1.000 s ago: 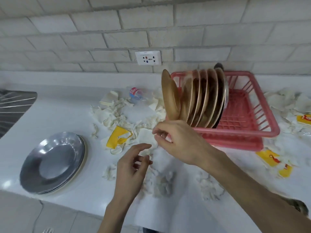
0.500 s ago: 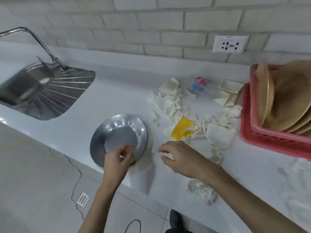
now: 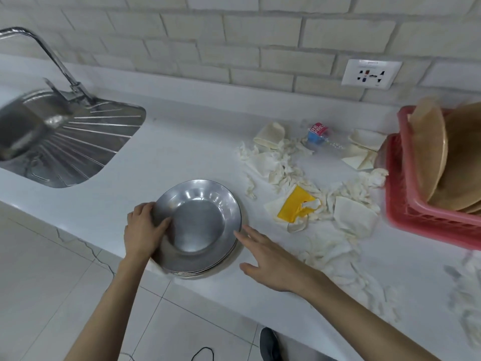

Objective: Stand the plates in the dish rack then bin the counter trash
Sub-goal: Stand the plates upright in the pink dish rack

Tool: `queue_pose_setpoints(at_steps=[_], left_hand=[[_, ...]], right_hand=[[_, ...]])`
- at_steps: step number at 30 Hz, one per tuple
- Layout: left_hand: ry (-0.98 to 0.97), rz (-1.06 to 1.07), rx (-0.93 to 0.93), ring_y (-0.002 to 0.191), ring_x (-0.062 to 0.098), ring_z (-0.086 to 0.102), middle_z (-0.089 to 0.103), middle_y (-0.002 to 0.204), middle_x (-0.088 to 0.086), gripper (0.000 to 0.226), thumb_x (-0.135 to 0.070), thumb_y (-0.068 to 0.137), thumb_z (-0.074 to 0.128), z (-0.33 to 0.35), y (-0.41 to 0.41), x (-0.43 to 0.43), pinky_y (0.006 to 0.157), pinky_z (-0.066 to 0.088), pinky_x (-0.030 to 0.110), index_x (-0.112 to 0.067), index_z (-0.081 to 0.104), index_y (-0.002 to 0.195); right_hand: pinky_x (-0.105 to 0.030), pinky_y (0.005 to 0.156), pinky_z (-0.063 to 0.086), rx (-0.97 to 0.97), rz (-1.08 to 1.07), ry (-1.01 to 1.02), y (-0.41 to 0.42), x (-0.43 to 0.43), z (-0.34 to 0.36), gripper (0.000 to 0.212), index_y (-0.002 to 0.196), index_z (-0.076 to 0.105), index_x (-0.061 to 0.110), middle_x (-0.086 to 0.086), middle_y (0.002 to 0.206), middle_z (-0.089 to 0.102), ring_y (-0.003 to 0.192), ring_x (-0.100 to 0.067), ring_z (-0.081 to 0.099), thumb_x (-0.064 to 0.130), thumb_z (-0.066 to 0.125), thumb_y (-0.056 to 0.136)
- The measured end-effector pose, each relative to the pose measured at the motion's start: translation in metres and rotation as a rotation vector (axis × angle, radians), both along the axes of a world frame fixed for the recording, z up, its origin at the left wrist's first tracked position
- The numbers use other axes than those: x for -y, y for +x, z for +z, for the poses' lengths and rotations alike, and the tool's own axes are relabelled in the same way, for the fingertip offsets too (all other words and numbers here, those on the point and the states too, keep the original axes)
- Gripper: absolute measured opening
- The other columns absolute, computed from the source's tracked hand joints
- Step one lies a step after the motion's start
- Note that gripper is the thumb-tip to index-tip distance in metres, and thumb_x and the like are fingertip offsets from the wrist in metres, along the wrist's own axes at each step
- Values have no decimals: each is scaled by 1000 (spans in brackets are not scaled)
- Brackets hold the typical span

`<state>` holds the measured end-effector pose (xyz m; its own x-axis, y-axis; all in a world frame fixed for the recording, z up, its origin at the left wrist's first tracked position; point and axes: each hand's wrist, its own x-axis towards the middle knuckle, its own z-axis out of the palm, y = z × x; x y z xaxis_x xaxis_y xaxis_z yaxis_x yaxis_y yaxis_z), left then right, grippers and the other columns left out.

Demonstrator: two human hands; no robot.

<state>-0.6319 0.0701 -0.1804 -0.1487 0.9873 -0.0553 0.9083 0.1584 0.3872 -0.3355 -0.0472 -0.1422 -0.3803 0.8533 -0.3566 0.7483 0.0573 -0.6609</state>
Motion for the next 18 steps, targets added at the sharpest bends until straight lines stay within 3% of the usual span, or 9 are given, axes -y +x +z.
queue_pose_setpoints(at_steps=[3,7,10,13,15,17,18], left_hand=[[22,7,79,127,32,43,52,137,7,52,-29,86,73,-4,-6,-2,89,46,49,-12,56,131],[95,-12,168,131,35,41,51,142,14,48,-16,84,76,-4,-10,-1,104,38,46,-5,61,128],[153,-2,234,133,32,38,49,144,11,47,-18,83,77,2,-11,2,107,33,40,-8,62,126],[219,22,322,126,28,47,54,138,4,52,-29,77,68,15,-6,7,103,40,40,-13,63,126],[229,69,464,110,22,58,63,123,-6,48,-27,76,61,28,4,14,93,47,34,-22,64,124],[227,110,590,99,15,63,69,111,-12,42,-22,80,58,39,18,20,87,49,30,-29,65,121],[237,123,623,98,12,64,71,108,-13,41,-20,81,56,43,25,22,86,50,30,-31,66,119]], right_hand=[[-36,122,16,-43,-33,-22,-7,-3,-11,74,157,8,31,12,164,-7,150,-6,-1,39,51,97],[-34,122,17,-131,-96,-41,-10,-3,-19,76,156,14,34,13,164,-4,150,-3,0,38,57,95],[-37,120,27,-260,-178,-70,-12,-3,-20,75,154,22,38,12,164,4,149,-3,9,35,63,91],[-27,113,36,-425,-284,-137,-14,-1,-17,71,150,31,41,15,162,10,145,-2,22,26,65,90],[-15,102,41,-533,-357,-170,-14,0,-12,67,144,38,46,17,159,17,141,-1,29,21,66,89],[-6,93,40,-621,-429,-171,-11,-1,-8,64,135,45,53,21,155,28,138,3,32,26,68,83],[-9,96,40,-657,-456,-158,-7,-2,-6,63,131,48,54,21,152,34,138,5,32,30,68,77]])
